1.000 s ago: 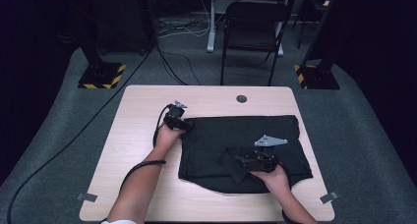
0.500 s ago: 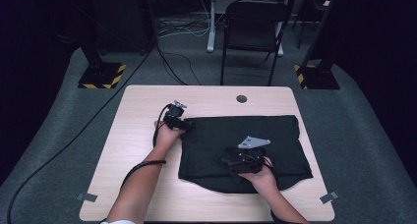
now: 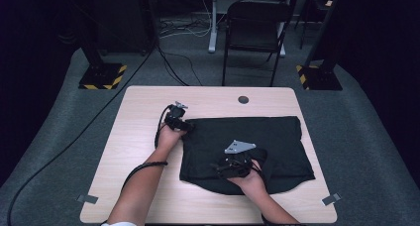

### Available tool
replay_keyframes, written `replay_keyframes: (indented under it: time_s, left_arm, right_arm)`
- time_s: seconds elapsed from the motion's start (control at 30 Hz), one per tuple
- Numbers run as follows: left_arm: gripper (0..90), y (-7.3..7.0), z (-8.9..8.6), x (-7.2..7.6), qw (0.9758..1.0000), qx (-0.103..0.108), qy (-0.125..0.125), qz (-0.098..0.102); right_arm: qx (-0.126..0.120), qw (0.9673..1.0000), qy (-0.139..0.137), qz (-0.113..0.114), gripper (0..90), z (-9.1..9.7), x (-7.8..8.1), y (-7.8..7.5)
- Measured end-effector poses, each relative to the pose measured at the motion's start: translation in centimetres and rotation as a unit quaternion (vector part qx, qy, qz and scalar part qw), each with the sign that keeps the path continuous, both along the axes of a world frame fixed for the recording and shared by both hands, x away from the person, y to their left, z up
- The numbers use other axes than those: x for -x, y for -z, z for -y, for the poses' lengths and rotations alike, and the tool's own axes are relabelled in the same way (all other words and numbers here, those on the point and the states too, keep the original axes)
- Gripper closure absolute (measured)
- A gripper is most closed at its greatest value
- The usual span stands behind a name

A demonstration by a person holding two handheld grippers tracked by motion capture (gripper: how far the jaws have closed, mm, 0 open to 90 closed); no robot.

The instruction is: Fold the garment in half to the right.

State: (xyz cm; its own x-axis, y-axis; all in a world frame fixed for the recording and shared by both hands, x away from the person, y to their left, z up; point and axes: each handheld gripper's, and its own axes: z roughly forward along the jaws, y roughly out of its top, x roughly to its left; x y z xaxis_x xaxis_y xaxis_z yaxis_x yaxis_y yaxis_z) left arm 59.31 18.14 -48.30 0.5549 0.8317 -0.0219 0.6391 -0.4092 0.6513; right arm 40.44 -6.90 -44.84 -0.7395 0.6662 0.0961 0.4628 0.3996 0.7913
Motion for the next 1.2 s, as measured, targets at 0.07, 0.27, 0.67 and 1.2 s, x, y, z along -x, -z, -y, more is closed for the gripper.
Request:
replay_keyframes:
  time_s: [0.07,0.27,0.67,1.2]
  left_arm:
    - [20.0,0.0,0.0,0.0,1.0000,0.002,-0.001,0.001]
    - [19.9,0.1,-0.1,0.0,1.0000,0.003,-0.001,0.001]
    - [19.9,0.1,-0.1,0.1,1.0000,0.003,-0.003,0.003]
    - [20.4,0.1,-0.1,0.1,1.0000,0.007,-0.003,0.001]
  right_arm:
    - [0.002,1.0000,-0.005,0.000,20.6,-0.5,0.1,0.1]
    - [0.001,0.9999,-0.014,-0.002,21.6,-2.0,0.2,0.4]
    - [-0.006,0.9993,-0.038,-0.005,24.7,-4.2,0.8,1.4]
    - [-0.018,0.9959,-0.086,-0.021,31.4,-6.9,1.8,2.6]
